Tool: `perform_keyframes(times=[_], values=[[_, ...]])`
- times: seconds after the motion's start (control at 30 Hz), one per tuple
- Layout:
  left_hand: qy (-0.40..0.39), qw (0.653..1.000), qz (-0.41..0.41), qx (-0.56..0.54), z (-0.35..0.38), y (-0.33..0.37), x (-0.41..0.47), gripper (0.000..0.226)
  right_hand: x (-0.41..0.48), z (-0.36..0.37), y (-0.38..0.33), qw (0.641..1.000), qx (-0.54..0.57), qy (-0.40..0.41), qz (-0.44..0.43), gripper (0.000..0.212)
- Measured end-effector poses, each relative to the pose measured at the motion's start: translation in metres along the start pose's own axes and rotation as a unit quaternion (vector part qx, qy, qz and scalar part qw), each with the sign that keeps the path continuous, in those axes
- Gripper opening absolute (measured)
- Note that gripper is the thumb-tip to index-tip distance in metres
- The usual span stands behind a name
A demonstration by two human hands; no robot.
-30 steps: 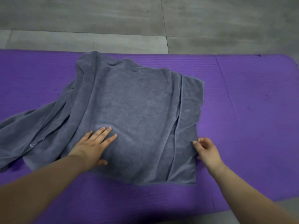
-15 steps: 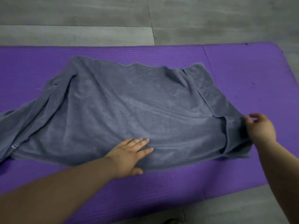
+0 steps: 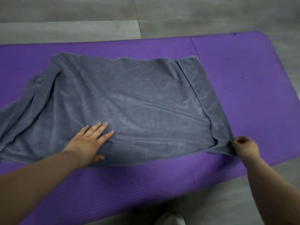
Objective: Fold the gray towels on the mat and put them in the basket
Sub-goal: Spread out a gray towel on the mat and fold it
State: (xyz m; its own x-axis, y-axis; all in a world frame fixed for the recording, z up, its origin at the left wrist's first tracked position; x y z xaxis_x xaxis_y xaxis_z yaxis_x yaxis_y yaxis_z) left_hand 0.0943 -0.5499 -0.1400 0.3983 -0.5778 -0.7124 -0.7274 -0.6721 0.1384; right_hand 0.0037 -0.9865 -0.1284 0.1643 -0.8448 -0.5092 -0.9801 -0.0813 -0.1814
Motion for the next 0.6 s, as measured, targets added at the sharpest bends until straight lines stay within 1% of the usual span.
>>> perform_keyframes(times=[0.03, 0.1, 0.17, 0.2, 0.23, 0.27, 0.3, 0.37, 0.47, 0.57, 0.6], values=[[0.002, 1.000, 0.007, -0.001, -0.001, 0.002, 0.001, 0.083, -0.003, -0.006, -0.004, 1.000, -0.016, 0.018, -0.007, 0.010], [0.006, 1.000, 0.014, -0.009, -0.005, 0.006, 0.003, 0.085, -0.011, -0.013, -0.019, 0.996, -0.051, 0.070, -0.034, 0.026], [0.012, 1.000, 0.012, -0.017, -0.007, 0.007, 0.004, 0.089, -0.027, -0.013, -0.045, 0.984, -0.069, 0.129, -0.103, 0.036], [0.016, 1.000, 0.006, -0.019, -0.008, 0.005, 0.005, 0.091, -0.032, -0.009, -0.061, 0.980, -0.058, 0.134, -0.138, 0.043], [0.021, 1.000, -0.003, -0.022, -0.008, 0.003, 0.005, 0.093, -0.034, -0.002, -0.078, 0.979, -0.046, 0.122, -0.159, 0.053], [0.028, 0.999, -0.015, -0.031, -0.009, -0.001, 0.006, 0.094, -0.031, 0.005, -0.095, 0.978, -0.044, 0.100, -0.177, 0.058], [0.037, 0.998, -0.028, -0.044, -0.011, -0.005, 0.007, 0.094, -0.026, 0.014, -0.112, 0.977, -0.051, 0.075, -0.190, 0.055], [0.057, 0.995, -0.054, -0.065, -0.017, -0.014, 0.012, 0.094, -0.014, 0.029, -0.146, 0.971, -0.081, 0.034, -0.221, 0.041], [0.075, 0.989, -0.082, -0.097, -0.024, -0.025, 0.024, 0.096, 0.005, 0.044, -0.184, 0.970, -0.104, -0.010, -0.218, 0.042], [0.054, 0.989, -0.087, -0.104, -0.024, -0.030, 0.032, 0.100, 0.022, 0.052, -0.204, 0.974, -0.096, -0.057, -0.195, 0.047], [0.047, 0.989, -0.091, -0.104, -0.023, -0.031, 0.034, 0.103, 0.030, 0.053, -0.207, 0.975, -0.093, -0.059, -0.193, 0.050]])
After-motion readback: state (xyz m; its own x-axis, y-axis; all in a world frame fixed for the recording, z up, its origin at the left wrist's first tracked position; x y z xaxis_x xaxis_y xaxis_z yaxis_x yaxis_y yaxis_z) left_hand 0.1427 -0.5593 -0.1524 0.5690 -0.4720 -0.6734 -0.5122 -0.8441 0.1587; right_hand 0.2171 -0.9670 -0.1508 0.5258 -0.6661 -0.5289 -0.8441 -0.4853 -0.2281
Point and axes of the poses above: each hand's wrist, its own x-axis towards the middle knuckle, its own z-axis out of the palm, y = z × x, the point moved 5 cm from there along x, towards the middle knuckle, and after that the axes turned 14 degrees about z, right-handed, at the moved point
